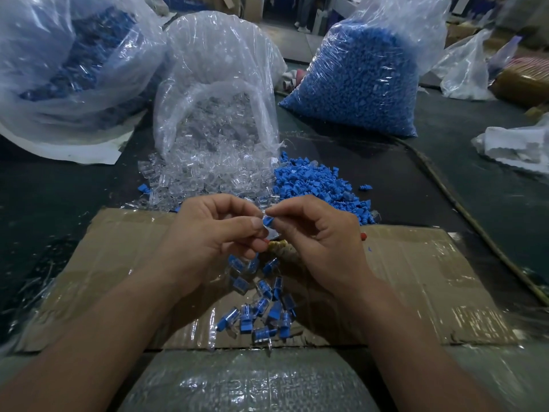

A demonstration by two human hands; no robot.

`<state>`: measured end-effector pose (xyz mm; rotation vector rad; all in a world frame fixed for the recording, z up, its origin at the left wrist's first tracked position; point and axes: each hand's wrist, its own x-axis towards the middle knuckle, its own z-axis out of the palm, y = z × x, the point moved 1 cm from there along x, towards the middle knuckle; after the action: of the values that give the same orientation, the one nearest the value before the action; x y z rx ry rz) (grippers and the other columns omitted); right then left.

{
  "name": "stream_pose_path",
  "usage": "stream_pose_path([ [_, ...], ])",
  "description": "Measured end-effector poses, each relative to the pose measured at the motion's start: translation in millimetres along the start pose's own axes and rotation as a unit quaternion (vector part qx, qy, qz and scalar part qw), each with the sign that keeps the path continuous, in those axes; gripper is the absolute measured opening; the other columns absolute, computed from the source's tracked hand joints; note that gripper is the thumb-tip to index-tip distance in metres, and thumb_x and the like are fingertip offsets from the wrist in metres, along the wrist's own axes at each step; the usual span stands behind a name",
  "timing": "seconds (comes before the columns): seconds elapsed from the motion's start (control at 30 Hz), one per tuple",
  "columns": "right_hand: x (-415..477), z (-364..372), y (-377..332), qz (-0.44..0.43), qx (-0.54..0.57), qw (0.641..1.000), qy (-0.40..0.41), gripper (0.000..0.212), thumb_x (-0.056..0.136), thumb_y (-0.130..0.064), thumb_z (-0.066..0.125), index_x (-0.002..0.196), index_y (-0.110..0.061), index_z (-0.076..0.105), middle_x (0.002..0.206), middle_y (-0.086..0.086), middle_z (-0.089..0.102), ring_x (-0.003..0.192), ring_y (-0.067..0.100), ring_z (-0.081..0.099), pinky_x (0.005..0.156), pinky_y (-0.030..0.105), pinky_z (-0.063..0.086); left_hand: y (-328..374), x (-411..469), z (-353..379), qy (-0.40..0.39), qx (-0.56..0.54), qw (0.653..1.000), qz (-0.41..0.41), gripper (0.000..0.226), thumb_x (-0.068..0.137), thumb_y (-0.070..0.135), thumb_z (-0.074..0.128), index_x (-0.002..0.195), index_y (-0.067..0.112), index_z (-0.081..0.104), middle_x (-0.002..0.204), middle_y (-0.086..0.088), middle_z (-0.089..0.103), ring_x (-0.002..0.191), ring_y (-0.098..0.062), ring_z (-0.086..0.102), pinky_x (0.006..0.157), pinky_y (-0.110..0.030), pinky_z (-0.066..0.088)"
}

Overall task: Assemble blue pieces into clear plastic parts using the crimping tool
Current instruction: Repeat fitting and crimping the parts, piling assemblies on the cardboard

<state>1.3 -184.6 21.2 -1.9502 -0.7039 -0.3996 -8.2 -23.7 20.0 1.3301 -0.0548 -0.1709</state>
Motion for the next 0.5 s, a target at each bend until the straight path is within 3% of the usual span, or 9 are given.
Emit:
stream_pose_path([
  [0.5,-1.6,4.7,-1.8,-0.035,-0.026,0.999,0.001,0.030,0.076,-0.013,0.068,0.104,-0.003,0.067,0.097,0.007,0.070,0.094,0.008,0.063,0.082,0.019,0.052,0.0,-1.4,2.1,0.013,-0.009,1.000,0.014,0.006,0.058,0.005,0.065,0.062,0.009,0.068,0.061,-0.015,0.067,0.050,-0.019,0.065,0.044,-0.021,0.051],
])
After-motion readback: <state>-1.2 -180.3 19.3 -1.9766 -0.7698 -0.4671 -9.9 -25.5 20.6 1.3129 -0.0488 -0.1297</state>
